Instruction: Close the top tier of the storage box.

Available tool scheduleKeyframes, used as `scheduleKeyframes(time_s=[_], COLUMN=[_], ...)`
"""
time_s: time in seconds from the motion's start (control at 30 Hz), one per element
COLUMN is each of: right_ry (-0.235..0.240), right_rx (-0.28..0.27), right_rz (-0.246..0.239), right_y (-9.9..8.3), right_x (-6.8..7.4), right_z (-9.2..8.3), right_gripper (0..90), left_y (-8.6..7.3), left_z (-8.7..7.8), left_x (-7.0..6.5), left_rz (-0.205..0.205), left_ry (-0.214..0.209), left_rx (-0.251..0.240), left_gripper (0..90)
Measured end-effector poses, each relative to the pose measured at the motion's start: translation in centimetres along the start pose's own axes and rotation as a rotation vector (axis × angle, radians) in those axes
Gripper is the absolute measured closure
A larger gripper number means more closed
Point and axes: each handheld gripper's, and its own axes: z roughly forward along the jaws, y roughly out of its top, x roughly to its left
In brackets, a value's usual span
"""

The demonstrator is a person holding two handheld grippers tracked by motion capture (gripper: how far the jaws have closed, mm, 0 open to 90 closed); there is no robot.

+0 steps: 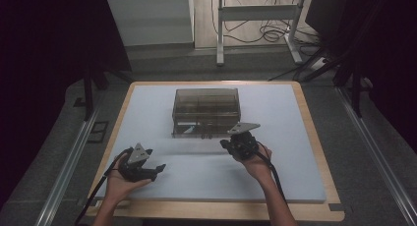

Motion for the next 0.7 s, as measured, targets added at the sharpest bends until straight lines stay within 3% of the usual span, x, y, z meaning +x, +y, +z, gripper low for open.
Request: scheduleKeyframes(time_s=[0.7], right_ry=[0.005], right_rx=[-0.004], right_rz=[0.0], right_y=[1.3], right_x=[-0.1], right_z=[1.1], right_gripper=[88.7], left_y=[-0.3], left_z=[0.4], left_x=[-0.1], left_rz=[-0.008], left_ry=[0.003], left_rx=[0.014], left_gripper=[25.6])
